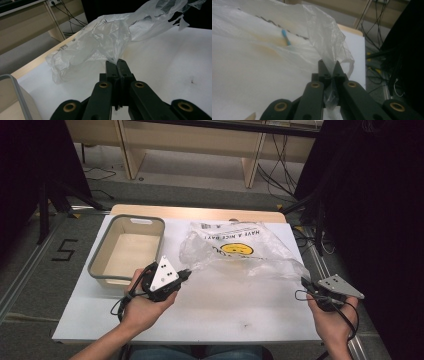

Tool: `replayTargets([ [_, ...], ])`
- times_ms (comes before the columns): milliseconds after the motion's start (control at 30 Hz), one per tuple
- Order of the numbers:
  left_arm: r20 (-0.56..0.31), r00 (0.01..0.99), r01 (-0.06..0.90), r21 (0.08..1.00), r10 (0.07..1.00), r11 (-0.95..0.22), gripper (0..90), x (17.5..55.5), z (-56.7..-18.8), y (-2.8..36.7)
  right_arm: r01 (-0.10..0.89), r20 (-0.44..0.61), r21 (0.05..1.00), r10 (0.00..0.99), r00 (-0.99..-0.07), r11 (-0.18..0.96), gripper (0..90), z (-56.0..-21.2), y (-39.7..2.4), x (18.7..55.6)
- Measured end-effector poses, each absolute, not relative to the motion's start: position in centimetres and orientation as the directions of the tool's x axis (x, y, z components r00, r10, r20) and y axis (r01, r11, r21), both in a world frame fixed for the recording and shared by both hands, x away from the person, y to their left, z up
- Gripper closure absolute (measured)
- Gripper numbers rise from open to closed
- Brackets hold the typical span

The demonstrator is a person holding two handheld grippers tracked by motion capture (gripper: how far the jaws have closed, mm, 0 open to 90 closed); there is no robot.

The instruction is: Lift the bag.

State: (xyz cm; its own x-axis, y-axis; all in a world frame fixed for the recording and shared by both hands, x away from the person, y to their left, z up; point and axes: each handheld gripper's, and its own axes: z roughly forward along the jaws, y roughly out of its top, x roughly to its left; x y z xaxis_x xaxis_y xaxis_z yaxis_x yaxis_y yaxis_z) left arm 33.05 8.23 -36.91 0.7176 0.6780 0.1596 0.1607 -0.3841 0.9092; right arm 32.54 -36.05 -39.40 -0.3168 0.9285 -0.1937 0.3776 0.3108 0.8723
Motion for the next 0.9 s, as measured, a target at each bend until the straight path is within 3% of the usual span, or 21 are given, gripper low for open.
replayTargets([
  [900, 0.151, 0.694, 0.084, 0.954, 0.704, -0.287, 89.4, 32.6, -33.1, 9.4, 0.189, -0.221, 0.945, 0.949, -0.225, 0.265, 90.0, -35.7, -35.2, 33.0],
])
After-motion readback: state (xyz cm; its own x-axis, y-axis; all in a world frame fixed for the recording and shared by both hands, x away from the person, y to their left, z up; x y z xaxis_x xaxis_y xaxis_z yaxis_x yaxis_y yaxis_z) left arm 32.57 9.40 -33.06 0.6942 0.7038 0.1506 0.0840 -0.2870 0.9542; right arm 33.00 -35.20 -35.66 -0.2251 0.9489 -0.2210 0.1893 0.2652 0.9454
